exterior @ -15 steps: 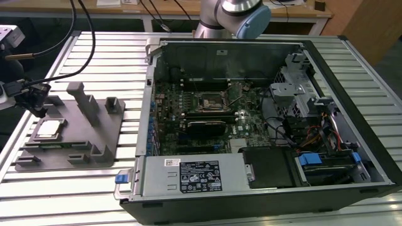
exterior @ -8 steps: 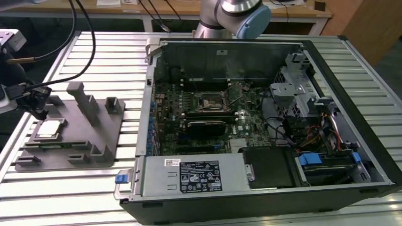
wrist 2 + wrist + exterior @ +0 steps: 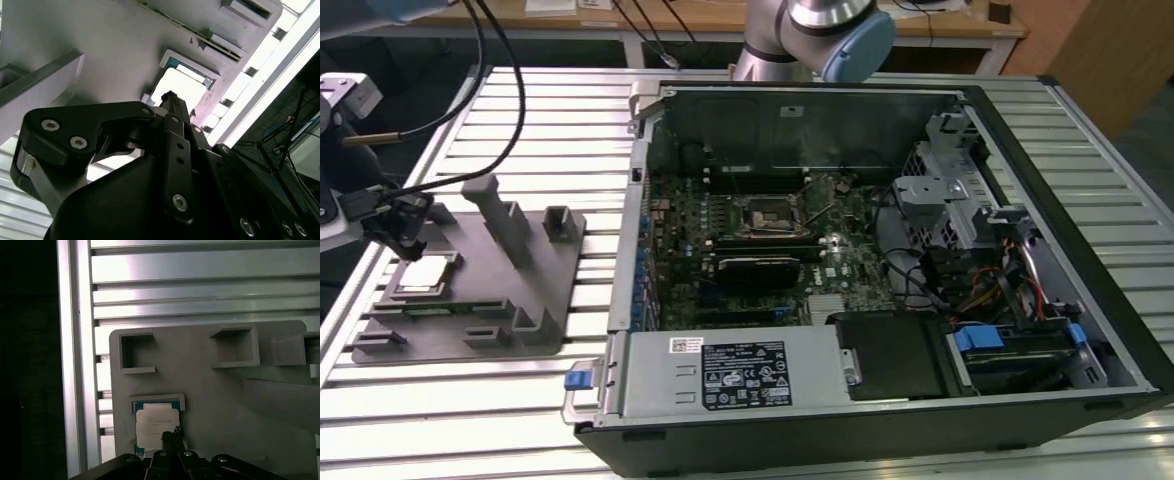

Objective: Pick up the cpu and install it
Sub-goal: 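Pick up the cpu and move it towards the insertion slot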

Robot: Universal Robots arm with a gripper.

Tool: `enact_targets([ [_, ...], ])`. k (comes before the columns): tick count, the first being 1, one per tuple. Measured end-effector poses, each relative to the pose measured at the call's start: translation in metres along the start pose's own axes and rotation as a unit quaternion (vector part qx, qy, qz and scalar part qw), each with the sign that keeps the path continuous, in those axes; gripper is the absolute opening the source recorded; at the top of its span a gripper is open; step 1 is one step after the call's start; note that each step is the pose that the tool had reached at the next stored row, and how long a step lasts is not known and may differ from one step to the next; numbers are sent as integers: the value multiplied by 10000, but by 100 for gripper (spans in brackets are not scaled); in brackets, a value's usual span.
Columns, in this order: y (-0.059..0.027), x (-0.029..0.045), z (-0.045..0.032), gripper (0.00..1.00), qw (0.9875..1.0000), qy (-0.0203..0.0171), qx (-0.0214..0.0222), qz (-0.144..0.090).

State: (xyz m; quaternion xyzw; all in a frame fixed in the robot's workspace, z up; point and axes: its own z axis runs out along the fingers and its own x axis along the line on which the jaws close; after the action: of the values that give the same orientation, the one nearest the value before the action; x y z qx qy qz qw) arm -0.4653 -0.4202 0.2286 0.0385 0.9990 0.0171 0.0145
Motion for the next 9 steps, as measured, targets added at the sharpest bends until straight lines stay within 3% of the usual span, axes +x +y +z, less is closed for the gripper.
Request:
enact_targets([
  [9, -10, 54, 124, 11, 10000, -1, 7, -1],
])
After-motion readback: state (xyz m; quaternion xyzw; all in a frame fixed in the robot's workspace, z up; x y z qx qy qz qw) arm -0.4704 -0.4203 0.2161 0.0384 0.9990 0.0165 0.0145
